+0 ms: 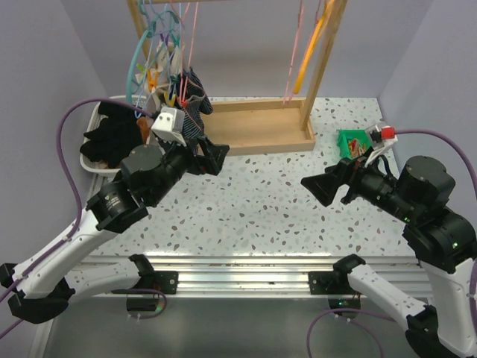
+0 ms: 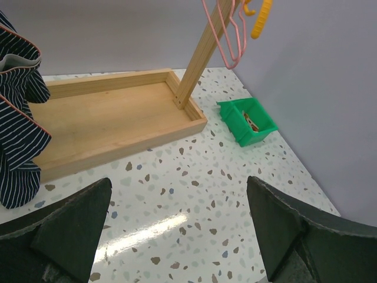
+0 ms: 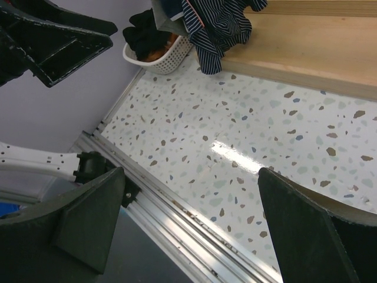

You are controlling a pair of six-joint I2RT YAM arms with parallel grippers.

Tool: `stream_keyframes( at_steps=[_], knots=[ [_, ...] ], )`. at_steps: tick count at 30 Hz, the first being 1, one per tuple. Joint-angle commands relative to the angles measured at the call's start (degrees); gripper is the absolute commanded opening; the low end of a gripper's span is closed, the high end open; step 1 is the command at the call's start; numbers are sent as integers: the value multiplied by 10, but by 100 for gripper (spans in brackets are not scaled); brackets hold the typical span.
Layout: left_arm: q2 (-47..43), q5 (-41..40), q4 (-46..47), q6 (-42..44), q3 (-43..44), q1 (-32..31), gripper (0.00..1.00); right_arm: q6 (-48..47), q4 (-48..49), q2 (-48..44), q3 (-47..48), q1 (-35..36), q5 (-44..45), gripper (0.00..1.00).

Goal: Remove the underwear clipped to the hanger
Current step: Reset both arms

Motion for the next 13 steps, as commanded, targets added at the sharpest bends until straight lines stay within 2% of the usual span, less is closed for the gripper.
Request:
stream_keyframes(
  at_steps=[1,8,13],
  knots=[
    [-11,-12,30,13,5,1,100,5,28,6,15,-1,-20,99],
    [-20,-15,28,16,4,1,100,10,39,3,14,-2,-29,98],
    [-24,-16,22,16,2,1,100,14,14,15,24,-1,-10,99]
  ],
)
